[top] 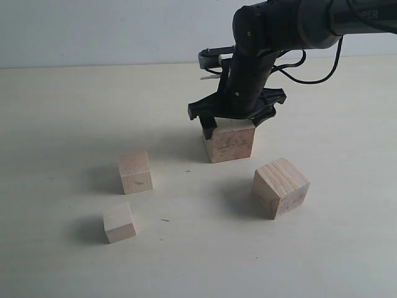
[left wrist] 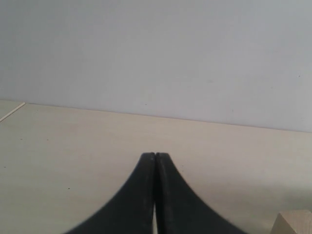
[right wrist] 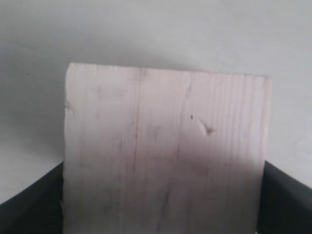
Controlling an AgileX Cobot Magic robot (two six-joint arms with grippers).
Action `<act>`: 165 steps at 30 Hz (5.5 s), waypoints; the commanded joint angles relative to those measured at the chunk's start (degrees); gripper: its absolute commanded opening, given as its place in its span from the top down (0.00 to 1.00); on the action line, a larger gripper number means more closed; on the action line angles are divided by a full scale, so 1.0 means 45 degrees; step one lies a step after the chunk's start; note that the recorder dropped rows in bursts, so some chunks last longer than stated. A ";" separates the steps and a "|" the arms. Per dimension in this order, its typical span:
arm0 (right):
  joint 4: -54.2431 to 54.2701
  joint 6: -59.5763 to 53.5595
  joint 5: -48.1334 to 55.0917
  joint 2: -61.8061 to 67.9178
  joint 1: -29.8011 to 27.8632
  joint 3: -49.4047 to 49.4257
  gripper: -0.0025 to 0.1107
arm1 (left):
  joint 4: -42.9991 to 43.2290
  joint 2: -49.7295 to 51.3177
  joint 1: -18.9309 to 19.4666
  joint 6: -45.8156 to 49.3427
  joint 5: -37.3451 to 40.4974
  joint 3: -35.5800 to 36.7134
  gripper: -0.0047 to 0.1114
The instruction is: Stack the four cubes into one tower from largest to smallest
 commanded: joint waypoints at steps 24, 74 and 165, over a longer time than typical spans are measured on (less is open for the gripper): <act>-0.0093 -0.0029 -0.0390 -0.0325 0.0014 0.0070 0.27 | -0.0072 -0.0084 -0.0085 0.0052 -0.0008 0.0046 0.96; 0.0159 -0.2717 -0.0388 -0.6754 0.0014 0.6942 0.11 | -0.0072 -0.0084 -0.0085 0.0049 -0.0008 0.0046 0.96; 0.0159 -0.1979 0.2618 -0.1435 0.0014 -0.2096 0.98 | -0.0072 -0.0084 -0.0085 0.0087 -0.0008 0.0046 0.96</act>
